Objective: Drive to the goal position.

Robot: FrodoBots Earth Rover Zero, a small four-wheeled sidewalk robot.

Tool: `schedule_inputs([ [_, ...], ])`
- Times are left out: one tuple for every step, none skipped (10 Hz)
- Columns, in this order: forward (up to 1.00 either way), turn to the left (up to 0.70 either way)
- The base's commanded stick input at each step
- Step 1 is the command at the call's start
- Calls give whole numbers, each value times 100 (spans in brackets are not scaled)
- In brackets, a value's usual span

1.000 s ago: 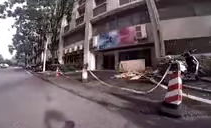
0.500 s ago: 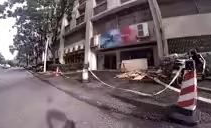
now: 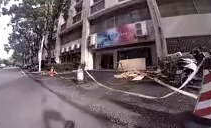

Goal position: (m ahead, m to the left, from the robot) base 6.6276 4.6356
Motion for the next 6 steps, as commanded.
schedule_inputs([
  [70, -14],
  [70, -14],
  [70, -14],
  [70, -14],
  [70, -14],
  [70, -14],
])
